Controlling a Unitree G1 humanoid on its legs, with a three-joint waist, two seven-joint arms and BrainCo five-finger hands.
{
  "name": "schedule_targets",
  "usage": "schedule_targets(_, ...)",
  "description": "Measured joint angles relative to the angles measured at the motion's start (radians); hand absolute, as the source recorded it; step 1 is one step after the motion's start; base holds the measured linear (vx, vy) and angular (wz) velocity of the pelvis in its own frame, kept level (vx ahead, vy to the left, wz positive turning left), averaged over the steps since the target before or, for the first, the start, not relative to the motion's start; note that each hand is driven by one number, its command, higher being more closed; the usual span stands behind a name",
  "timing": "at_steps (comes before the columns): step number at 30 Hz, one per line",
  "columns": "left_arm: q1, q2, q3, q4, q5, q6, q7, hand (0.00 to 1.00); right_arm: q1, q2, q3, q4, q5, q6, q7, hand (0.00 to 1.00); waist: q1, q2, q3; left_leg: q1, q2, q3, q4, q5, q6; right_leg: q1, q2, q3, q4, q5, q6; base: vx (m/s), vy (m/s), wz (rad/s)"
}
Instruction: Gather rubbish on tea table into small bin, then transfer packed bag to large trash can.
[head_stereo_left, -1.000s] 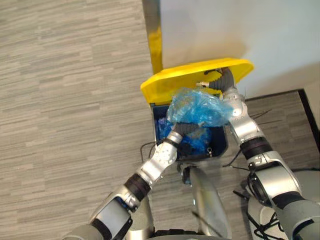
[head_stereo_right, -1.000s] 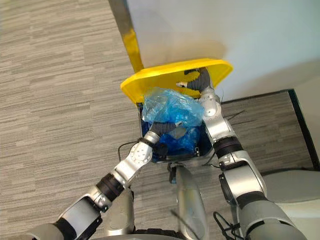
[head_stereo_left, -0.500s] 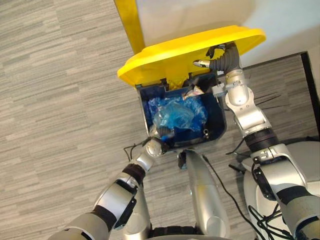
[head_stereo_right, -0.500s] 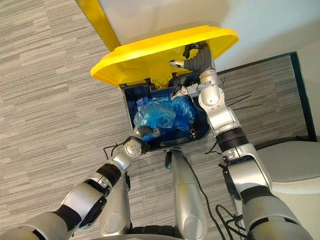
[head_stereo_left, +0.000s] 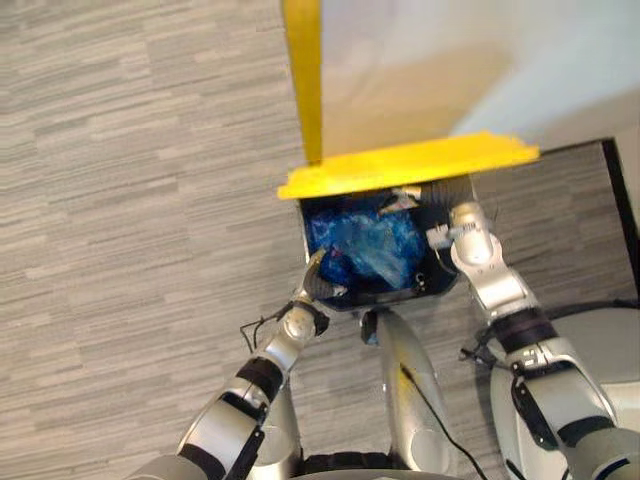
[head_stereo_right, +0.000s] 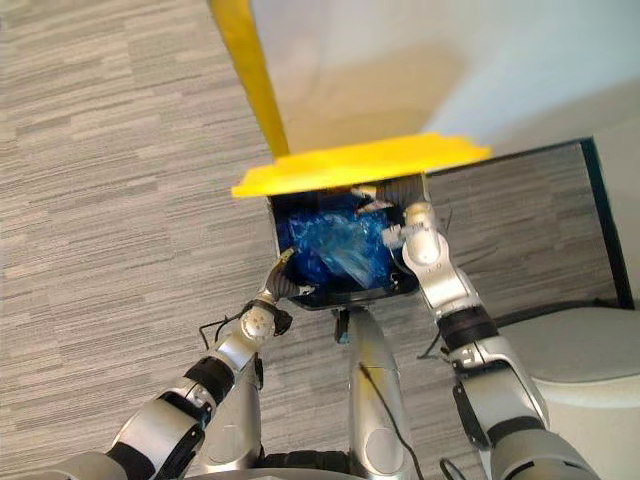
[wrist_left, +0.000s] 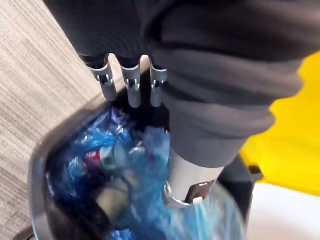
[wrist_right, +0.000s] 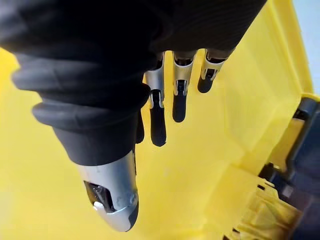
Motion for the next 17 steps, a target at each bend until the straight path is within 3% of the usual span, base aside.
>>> schedule_targets(2,0.106,0.041,0.049,-0.043,-0.018,-0.002,-0.005,0.00,0.124,0.069,-0.023,-0.004,-0.006,0.000,0.027,0.00,0.025,-0.036,-0.019,0.044,-0.034,0.066,0.004,0.003,0.047,0.051,-0.002,0.059,-0.088,0.077,0.029,-0.14,0.226,-0.60)
schedule_targets(4,0.170,0.062,0.078,-0.071,-0.033,-0.002,-0.024,0.00,0.191,0.091,-0.024,0.001,-0.012,0.001,0.049,0.00,0.029,-0.053,-0.029,0.061,-0.056,0.103,0.012,0.012,0.078,0.083,-0.009,0.083,-0.166,0.130,0.036,-0.17,0.205,-0.57)
schedule_targets(5,0.248,0.076,0.114,-0.111,-0.056,-0.002,-0.044,0.00,0.275,0.107,-0.028,0.006,-0.024,0.003,0.067,0.00,0.038,-0.062,-0.035,0.078,-0.052,0.153,-0.003,0.033,0.117,0.110,-0.025,0.071,-0.217,0.110,0.049,-0.23,0.224,-0.64)
schedule_targets(6,0.276,0.081,0.129,-0.126,-0.067,-0.003,-0.054,0.00,0.309,0.112,-0.029,0.011,-0.030,0.003,0.077,0.00,0.048,-0.064,-0.036,0.087,-0.050,0.179,-0.011,0.039,0.128,0.089,-0.034,0.070,-0.144,0.087,0.015,-0.26,0.214,-0.67)
schedule_targets(7,0.326,0.087,0.166,-0.143,-0.093,-0.002,-0.072,0.00,0.357,0.124,-0.037,0.030,-0.032,0.004,0.101,0.00,0.047,-0.062,-0.042,0.096,-0.048,0.193,-0.024,0.046,0.139,0.060,-0.043,0.078,0.036,0.058,-0.027,-0.24,0.138,-0.42)
schedule_targets(9,0.439,0.105,0.233,-0.150,-0.136,-0.001,-0.109,0.00,0.489,0.172,-0.094,0.088,-0.034,0.012,0.148,0.00,0.036,-0.064,-0.093,0.134,-0.051,0.194,-0.093,0.077,0.148,0.085,-0.042,0.101,0.337,-0.021,-0.035,-0.18,0.107,-0.13)
schedule_targets(10,0.506,0.114,0.252,-0.181,-0.151,0.000,-0.128,0.00,0.554,0.181,-0.115,0.114,-0.034,0.015,0.169,0.00,0.034,-0.060,-0.131,0.130,-0.052,0.193,-0.127,0.096,0.145,0.136,-0.041,0.113,0.406,-0.058,-0.028,-0.06,0.008,0.00)
schedule_targets(11,0.536,0.115,0.258,-0.204,-0.155,0.000,-0.135,0.00,0.583,0.184,-0.127,0.119,-0.033,0.019,0.178,0.00,0.033,-0.069,-0.150,0.128,-0.055,0.193,-0.138,0.102,0.142,0.170,-0.042,0.121,0.414,-0.062,-0.022,-0.04,-0.075,-0.06)
schedule_targets(13,0.607,0.098,0.261,-0.275,-0.177,0.000,-0.172,0.00,0.659,0.190,-0.170,0.121,-0.031,0.023,0.195,0.00,0.040,-0.075,-0.195,0.100,-0.060,0.187,-0.159,0.119,0.122,0.259,-0.040,0.123,0.276,-0.173,0.029,-0.02,-0.130,-0.06)
schedule_targets(14,0.617,0.089,0.262,-0.281,-0.184,0.000,-0.180,0.00,0.673,0.189,-0.181,0.122,-0.030,0.025,0.195,0.00,0.042,-0.068,-0.203,0.096,-0.058,0.185,-0.169,0.128,0.116,0.273,-0.037,0.115,0.238,-0.185,0.034,0.00,-0.146,-0.04)
schedule_targets(17,0.638,0.009,0.270,-0.313,-0.211,-0.005,-0.225,0.00,0.698,0.189,-0.220,0.127,-0.016,0.026,0.199,0.00,0.046,-0.046,-0.280,0.085,-0.050,0.200,-0.245,0.190,0.090,0.319,-0.010,0.094,0.050,-0.209,-0.002,0.01,-0.094,-0.16)
